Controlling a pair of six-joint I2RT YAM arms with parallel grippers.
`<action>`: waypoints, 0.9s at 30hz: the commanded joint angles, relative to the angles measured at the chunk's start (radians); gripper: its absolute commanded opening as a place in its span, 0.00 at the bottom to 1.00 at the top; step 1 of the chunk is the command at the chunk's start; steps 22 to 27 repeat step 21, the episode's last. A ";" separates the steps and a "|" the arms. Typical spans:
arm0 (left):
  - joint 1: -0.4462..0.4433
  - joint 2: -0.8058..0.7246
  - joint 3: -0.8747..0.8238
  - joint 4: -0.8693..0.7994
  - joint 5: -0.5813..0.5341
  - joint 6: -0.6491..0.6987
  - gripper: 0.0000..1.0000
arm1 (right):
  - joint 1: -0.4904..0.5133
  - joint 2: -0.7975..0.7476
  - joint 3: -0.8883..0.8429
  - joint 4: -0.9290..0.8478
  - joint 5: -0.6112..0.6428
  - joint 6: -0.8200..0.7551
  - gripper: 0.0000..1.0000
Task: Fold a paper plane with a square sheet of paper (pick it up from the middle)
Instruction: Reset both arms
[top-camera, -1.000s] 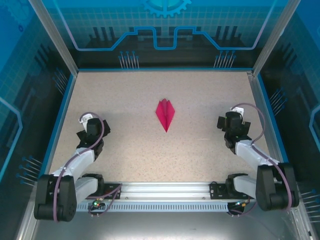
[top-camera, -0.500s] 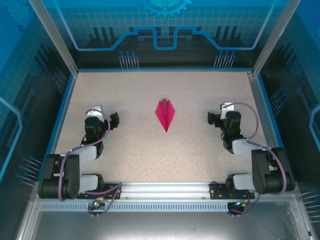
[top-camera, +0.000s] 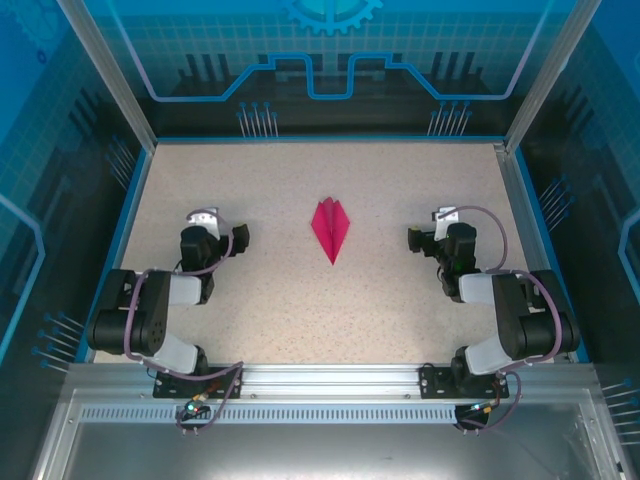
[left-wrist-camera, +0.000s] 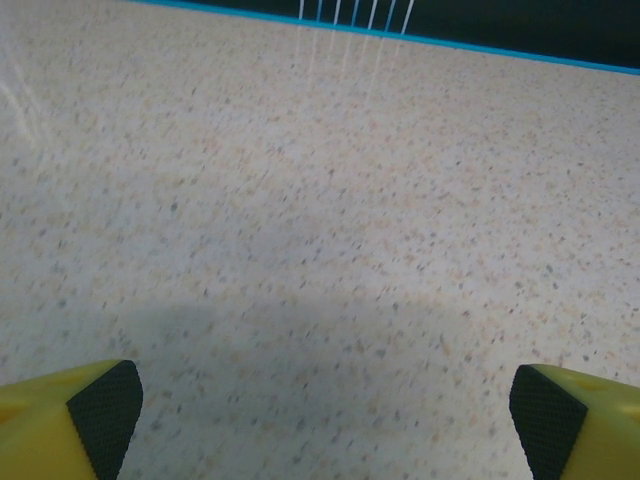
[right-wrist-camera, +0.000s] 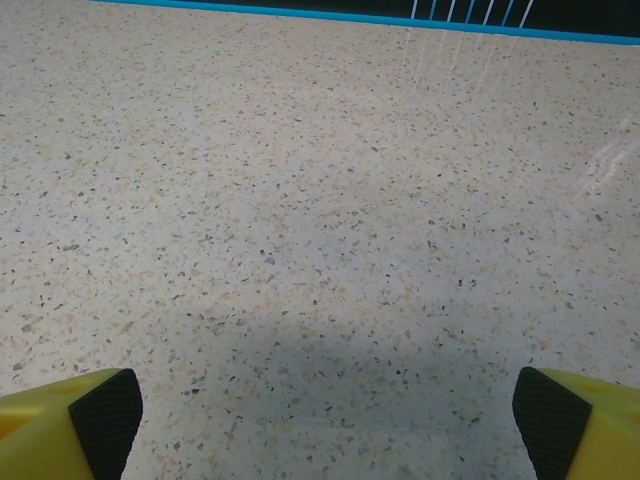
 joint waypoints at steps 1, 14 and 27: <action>-0.019 0.003 0.034 -0.021 -0.045 0.040 0.98 | 0.001 0.007 0.026 0.041 0.001 -0.015 0.99; -0.022 0.004 0.043 -0.037 -0.019 0.054 0.99 | 0.002 0.007 0.026 0.039 0.001 -0.015 1.00; -0.022 0.004 0.044 -0.036 -0.018 0.054 0.99 | 0.002 0.007 0.026 0.041 0.000 -0.015 0.99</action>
